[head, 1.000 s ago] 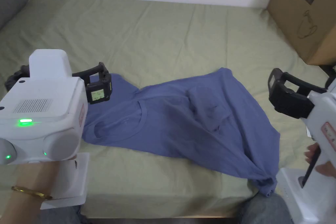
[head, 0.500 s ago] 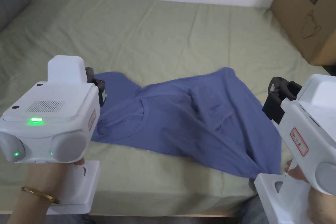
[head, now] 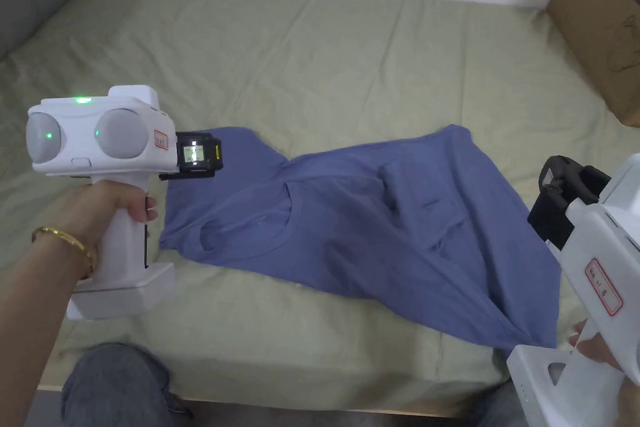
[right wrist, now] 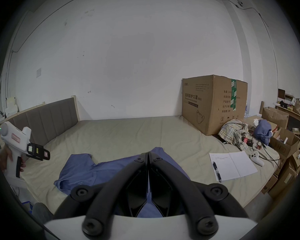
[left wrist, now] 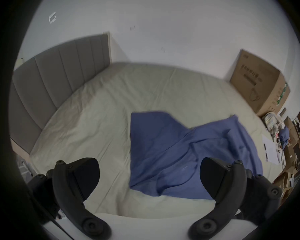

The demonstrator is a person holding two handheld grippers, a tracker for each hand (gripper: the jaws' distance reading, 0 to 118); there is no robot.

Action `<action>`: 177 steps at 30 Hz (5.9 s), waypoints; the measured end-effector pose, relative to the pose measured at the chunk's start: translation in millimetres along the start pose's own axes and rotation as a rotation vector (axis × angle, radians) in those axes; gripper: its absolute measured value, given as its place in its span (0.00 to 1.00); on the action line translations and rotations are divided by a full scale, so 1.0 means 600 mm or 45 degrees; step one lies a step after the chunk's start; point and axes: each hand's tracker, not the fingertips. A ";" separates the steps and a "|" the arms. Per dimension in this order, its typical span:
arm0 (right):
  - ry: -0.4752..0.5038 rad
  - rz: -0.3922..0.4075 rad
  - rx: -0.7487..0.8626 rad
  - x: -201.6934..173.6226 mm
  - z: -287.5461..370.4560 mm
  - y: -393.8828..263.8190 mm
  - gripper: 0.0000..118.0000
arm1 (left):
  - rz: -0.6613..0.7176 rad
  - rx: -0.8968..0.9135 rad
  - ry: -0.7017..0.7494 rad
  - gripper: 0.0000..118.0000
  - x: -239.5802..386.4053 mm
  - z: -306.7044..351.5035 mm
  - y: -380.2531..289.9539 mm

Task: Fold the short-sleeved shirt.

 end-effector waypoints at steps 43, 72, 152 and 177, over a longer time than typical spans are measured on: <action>0.005 0.251 -0.812 0.086 -0.567 0.117 0.88 | 0.248 0.038 -0.126 0.00 -0.029 -0.062 -0.033; 0.025 -0.066 -0.976 0.145 -0.688 0.131 0.03 | 0.493 0.044 -0.084 0.00 -0.041 -0.108 -0.021; -0.476 -0.179 0.141 0.110 -0.685 0.570 0.03 | 0.095 0.941 0.335 0.00 0.140 -0.059 0.700; -0.277 -0.316 -0.674 0.163 -0.276 -0.106 0.03 | 0.209 0.127 0.068 0.00 -0.054 -0.080 -0.061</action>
